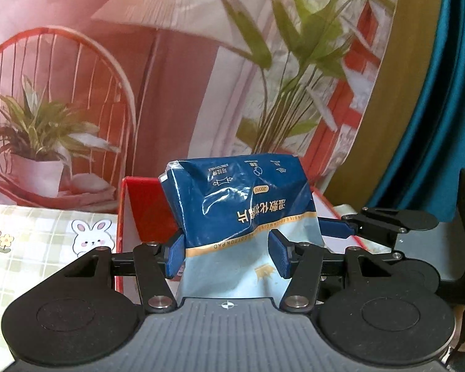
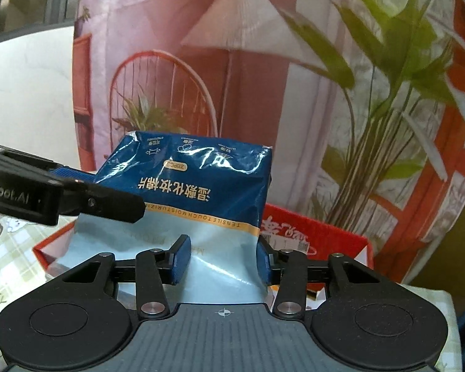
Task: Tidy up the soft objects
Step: 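Lower the blue packet into the red box and open both tools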
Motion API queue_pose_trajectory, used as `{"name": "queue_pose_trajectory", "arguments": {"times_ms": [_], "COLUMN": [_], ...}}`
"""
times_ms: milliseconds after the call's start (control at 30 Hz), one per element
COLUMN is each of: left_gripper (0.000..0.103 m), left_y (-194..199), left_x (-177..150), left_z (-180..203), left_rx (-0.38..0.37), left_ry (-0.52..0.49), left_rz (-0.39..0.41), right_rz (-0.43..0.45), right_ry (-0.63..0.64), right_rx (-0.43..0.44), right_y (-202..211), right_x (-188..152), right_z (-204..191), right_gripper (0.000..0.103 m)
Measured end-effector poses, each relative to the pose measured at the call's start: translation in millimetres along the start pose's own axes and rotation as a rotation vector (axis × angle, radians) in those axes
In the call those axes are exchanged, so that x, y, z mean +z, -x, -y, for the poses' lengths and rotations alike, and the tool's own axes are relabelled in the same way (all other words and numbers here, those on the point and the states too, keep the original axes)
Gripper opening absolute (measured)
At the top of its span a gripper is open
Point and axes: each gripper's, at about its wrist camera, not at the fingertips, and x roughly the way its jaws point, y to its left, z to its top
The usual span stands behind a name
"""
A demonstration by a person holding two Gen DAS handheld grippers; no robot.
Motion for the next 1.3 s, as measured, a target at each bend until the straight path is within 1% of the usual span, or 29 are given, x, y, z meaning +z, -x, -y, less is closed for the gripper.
{"name": "queue_pose_trajectory", "arguments": {"times_ms": [233,333,433,533,633,833,1000,1100,1200,1233,1300], "left_gripper": [0.058,0.058,0.058,0.058,0.058,0.058,0.061,0.068,0.074,0.077,0.078], "left_y": [-16,-21,-25,-29,-30,-20,-6,5,19,23,33], "left_x": [-4,-5,-6,-9,-12,-8,-8,-11,-16,-18,-23], "left_z": [-13,-15,-16,-16,-17,-19,-16,-12,-7,-5,0], "left_rx": [0.030,0.046,0.060,0.089,0.107,0.135,0.164,0.174,0.177,0.180,0.183], "left_ry": [0.005,0.001,-0.009,-0.033,-0.048,-0.045,-0.064,-0.074,-0.070,-0.067,-0.061], "left_rz": [-0.033,-0.040,-0.051,-0.070,-0.081,-0.057,-0.042,-0.032,-0.021,-0.018,-0.008], "right_rz": [-0.073,-0.118,-0.162,-0.182,-0.190,-0.225,-0.255,-0.241,-0.206,-0.192,-0.167], "right_ry": [0.003,-0.011,-0.037,-0.057,-0.047,-0.047,-0.091,-0.105,-0.145,-0.157,-0.172], "right_rx": [-0.004,-0.017,-0.015,-0.008,-0.013,-0.012,-0.036,-0.053,-0.053,-0.050,-0.049], "right_y": [-24,-33,-38,-40,-41,-42,-40,-31,-17,-12,-2], "right_x": [-8,-13,-19,-23,-25,-29,-32,-33,-33,-33,-34], "right_z": [-7,-8,-9,-10,-13,-13,-3,1,6,7,8], "right_gripper": [0.038,0.033,0.031,0.030,0.030,0.030,0.030,0.031,0.036,0.040,0.044]}}
